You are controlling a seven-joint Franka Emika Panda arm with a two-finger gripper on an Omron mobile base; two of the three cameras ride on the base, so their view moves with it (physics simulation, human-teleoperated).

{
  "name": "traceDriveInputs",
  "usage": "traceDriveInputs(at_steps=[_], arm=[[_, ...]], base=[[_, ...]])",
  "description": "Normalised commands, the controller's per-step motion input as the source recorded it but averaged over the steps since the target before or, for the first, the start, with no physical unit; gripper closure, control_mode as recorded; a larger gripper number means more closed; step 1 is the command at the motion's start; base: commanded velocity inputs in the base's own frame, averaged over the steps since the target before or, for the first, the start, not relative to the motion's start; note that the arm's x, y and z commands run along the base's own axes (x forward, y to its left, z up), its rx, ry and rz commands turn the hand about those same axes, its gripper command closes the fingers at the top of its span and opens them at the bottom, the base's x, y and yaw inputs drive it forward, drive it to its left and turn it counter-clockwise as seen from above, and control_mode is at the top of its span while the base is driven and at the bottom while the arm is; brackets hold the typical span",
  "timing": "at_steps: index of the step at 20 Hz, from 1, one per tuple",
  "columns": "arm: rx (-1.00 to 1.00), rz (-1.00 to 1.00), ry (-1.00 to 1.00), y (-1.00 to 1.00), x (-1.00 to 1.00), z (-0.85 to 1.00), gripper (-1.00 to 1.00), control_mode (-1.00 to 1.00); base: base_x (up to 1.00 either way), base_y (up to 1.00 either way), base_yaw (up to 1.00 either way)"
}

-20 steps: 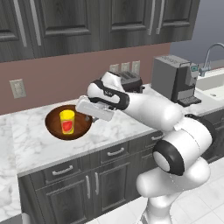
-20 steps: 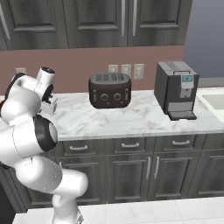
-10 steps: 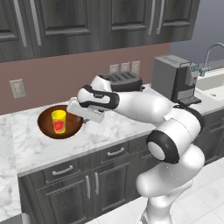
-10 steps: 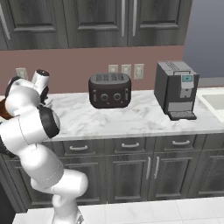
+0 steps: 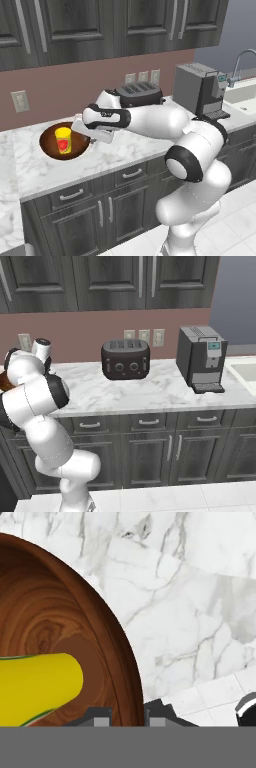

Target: Place the cup inside the bowl on the dining table and move the bowl to any counter.

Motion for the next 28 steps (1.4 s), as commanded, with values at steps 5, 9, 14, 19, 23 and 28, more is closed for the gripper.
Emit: traceDriveInputs(at_steps=[5, 9, 14, 19, 23, 28], arm=[[0.00, -0.10, 0.00, 0.07, 0.19, -0.26, 1.00, -1.00], [0.00, -0.10, 0.00, 0.07, 0.14, -0.22, 1.00, -1.00], [0.00, -0.10, 0.00, 0.07, 0.07, -0.25, 1.00, -1.00], [0.00, -0.09, 0.00, 0.03, 0.00, -0.17, 1.00, -1.00], [0.00, -0.08, 0.00, 0.08, 0.00, -0.16, 1.00, -1.00], [0.00, -0.08, 0.00, 0.07, 0.04, -0.10, 1.00, -1.00]], base=[[0.00, 0.00, 0.00], [0.00, 0.00, 0.00], [0.00, 0.00, 0.00], [0.00, 0.00, 0.00], [0.00, 0.00, 0.00], [0.00, 0.00, 0.00]])
